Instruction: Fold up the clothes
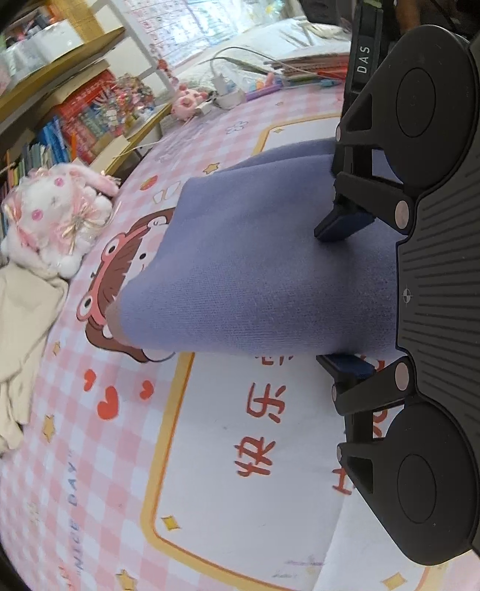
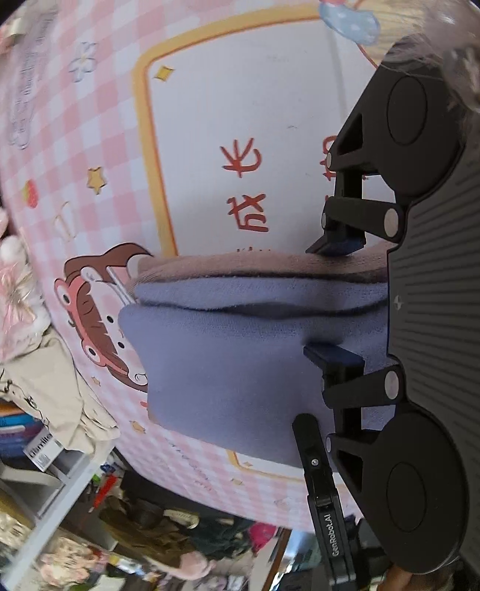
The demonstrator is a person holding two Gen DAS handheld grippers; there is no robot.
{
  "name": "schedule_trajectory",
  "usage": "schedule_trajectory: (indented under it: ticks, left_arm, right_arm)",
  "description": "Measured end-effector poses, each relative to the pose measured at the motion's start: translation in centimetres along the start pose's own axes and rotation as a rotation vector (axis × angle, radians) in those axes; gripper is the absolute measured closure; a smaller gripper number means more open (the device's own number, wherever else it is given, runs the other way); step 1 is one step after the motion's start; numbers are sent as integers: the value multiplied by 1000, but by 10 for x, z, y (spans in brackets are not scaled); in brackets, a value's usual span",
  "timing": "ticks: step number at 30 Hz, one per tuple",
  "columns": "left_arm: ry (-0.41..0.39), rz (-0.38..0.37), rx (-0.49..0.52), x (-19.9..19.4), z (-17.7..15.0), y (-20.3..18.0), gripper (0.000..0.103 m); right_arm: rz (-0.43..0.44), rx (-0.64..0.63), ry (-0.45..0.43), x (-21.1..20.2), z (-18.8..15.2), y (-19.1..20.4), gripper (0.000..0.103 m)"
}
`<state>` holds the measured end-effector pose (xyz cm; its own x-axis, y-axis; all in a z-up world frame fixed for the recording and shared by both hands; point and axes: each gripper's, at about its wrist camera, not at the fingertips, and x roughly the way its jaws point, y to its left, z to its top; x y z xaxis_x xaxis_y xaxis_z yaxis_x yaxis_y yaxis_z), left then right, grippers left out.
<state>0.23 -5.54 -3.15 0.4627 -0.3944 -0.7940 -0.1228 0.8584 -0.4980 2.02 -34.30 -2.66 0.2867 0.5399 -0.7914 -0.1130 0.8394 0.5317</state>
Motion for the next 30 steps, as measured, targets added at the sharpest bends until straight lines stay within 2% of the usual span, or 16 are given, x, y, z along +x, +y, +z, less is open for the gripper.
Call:
schedule_trajectory:
  ticks: [3,5,9,11,13,16,18,23,25,30]
  left_arm:
    - [-20,-14,-26,2,-2,1,35]
    - [-26,6,-20,4,-3,-3,35]
    - [-44,45,11,1,-4,-14,44]
    - [-61,66,46,-2,-5,-22,46]
    - [-64,73,51,-3,-6,-24,46]
    - [-54,39,-12,-1,-6,-13,45]
    - [-48,21,-37,0,-6,-8,44]
    - [-41,-21,-82,4,-7,2,43]
    - [-43,-25,-71,5,-7,2,44]
    - [-54,-3,-17,3,-8,-6,50]
  right_arm:
    - [47,40,10,4,2,-8,54]
    - [55,32,15,5,4,-7,59]
    - [2,-134,-39,-3,2,16,72]
    - [-33,-234,-73,-8,-1,30,73]
    - [-50,-279,-76,-8,-2,35,73]
    - [-18,-210,-47,-2,2,19,69]
    - [6,-142,-29,0,5,7,62]
    - [45,-44,-2,6,8,-6,56]
    - [60,-32,-3,8,9,-7,56]
    - [49,-86,-21,5,7,3,70]
